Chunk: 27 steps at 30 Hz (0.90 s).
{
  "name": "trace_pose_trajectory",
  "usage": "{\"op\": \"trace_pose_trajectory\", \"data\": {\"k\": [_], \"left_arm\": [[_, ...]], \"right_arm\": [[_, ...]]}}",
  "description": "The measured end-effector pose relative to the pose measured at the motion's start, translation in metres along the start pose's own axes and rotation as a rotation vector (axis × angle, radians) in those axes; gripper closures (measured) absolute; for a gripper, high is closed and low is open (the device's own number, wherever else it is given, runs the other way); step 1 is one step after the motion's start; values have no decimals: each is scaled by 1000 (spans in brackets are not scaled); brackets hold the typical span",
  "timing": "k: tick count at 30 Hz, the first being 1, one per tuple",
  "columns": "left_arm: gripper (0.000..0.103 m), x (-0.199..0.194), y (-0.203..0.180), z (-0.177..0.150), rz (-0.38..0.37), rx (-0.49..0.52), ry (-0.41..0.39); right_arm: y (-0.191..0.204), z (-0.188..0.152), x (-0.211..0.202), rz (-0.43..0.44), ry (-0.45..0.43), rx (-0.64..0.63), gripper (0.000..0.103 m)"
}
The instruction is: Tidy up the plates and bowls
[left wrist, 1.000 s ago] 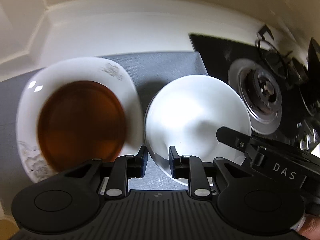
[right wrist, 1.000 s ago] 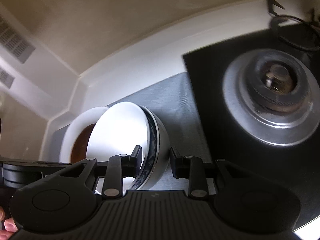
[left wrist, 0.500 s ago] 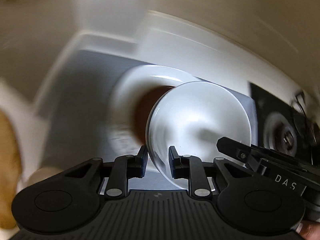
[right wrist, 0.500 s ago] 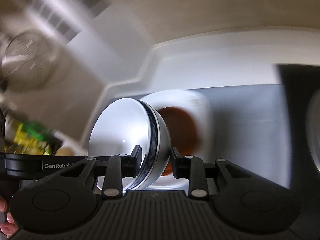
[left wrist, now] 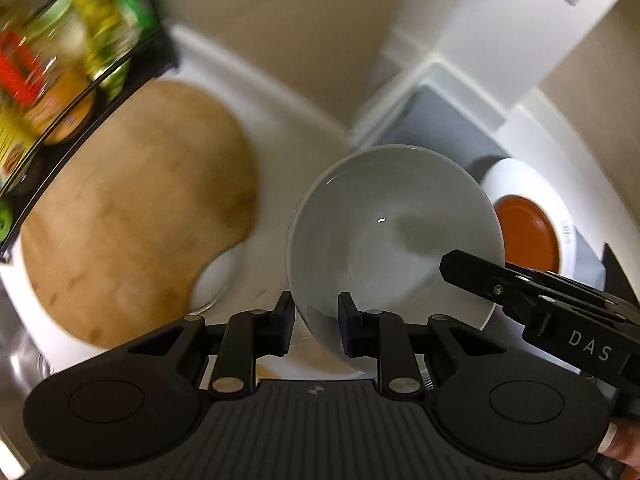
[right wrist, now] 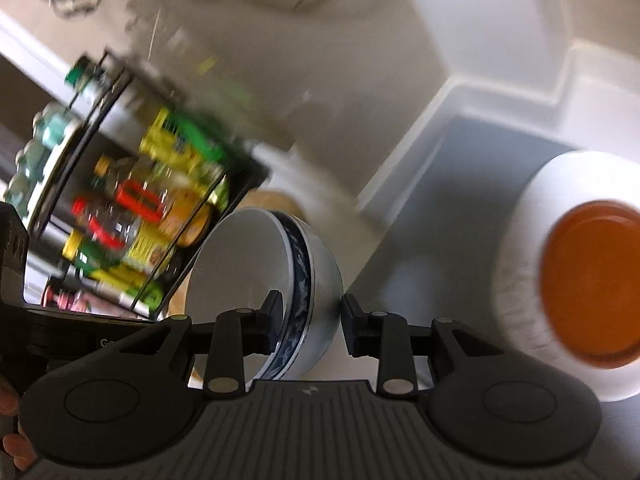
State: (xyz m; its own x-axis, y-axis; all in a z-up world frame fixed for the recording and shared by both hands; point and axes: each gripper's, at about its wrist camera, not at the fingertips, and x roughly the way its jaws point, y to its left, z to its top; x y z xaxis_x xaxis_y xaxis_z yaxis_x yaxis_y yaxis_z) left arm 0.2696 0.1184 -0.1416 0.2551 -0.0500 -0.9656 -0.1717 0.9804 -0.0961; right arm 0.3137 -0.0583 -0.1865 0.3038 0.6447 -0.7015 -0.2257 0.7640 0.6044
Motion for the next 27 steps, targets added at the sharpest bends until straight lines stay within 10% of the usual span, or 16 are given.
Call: {"op": "trace_pose_trajectory", "data": {"k": [27], "left_arm": [[77,73,30,-26,-71,49,127]], "right_arm": [[-6,-50,53,-149,143,-1,69]]}}
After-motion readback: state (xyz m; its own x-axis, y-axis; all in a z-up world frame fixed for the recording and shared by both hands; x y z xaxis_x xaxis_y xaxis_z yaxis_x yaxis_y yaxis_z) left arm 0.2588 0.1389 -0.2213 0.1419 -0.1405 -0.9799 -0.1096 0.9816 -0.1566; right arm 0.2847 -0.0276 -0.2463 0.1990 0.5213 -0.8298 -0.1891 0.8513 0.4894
